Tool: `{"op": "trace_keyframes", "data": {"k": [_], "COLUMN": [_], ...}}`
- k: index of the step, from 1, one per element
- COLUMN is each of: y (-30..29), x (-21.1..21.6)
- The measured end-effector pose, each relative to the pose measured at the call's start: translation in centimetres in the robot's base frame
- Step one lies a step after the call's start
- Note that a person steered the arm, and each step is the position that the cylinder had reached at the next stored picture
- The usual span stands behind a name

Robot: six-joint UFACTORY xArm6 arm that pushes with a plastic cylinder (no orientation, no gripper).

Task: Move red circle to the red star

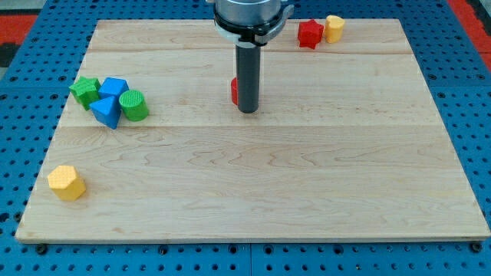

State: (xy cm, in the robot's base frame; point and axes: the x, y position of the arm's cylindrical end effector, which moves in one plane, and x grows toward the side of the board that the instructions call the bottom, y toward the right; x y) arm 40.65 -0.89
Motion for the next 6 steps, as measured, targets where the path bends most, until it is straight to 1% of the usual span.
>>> {"op": "trace_keyframes", "data": {"k": [1, 2, 3, 4, 5, 6], "y": [-2.9, 2.1, 9.3, 10.3, 5.0, 5.5], "x": [-0.8, -4.4, -9.2, -7.3, -7.4, -11.1]}}
